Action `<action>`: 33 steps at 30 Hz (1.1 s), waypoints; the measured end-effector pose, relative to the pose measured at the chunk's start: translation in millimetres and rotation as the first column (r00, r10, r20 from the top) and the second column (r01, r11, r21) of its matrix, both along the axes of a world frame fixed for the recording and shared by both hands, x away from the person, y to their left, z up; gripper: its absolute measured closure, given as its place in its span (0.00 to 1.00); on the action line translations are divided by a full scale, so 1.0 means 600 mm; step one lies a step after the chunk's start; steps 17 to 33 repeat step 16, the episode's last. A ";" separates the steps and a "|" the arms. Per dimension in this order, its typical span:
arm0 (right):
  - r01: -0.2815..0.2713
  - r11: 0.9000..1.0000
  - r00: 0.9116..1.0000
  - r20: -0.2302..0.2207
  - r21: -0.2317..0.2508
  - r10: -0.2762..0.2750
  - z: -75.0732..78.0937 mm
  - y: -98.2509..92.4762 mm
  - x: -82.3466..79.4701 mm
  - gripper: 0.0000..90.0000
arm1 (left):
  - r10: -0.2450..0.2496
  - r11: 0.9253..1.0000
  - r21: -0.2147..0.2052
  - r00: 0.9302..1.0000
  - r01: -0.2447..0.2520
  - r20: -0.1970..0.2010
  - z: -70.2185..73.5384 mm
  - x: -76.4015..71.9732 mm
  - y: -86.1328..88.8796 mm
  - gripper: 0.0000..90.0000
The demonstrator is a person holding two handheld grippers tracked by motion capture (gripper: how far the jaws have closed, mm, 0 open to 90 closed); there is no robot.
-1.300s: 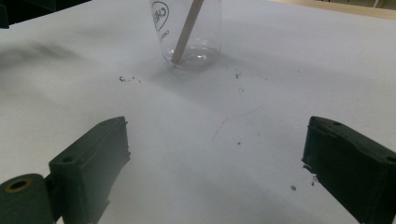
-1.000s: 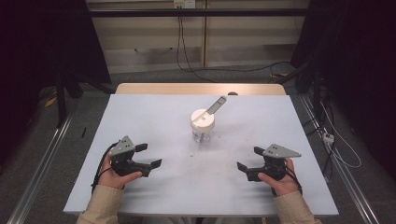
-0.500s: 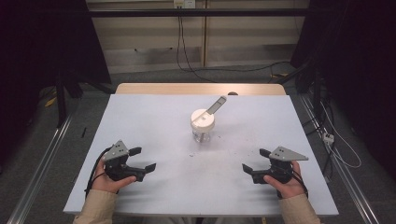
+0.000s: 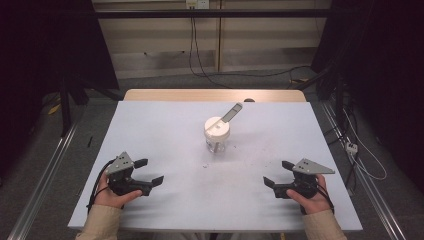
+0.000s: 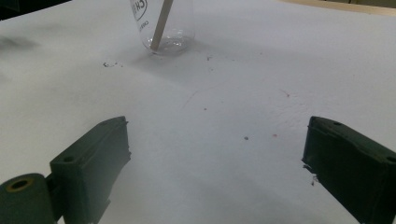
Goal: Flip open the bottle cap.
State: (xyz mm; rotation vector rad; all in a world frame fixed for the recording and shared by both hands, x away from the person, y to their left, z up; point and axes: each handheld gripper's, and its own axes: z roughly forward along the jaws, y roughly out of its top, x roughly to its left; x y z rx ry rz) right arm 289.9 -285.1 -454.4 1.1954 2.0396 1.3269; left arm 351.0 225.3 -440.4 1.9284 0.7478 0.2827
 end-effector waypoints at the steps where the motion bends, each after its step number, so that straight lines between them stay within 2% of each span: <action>1: 0.000 1.000 1.000 0.001 -0.001 0.000 0.000 -0.001 -0.001 0.07 | -0.002 1.000 0.003 1.000 0.002 -0.001 0.000 -0.001 0.001 0.10; 16: 0.007 1.000 1.000 -0.005 -0.021 -0.007 -0.003 -0.005 -0.005 0.07 | 0.005 1.000 0.010 1.000 -0.004 -0.004 -0.004 -0.006 0.004 0.10; 33: 0.007 1.000 1.000 -0.005 -0.021 -0.007 -0.003 -0.005 -0.005 0.07 | 0.005 1.000 0.010 1.000 -0.004 -0.004 -0.004 -0.006 0.004 0.10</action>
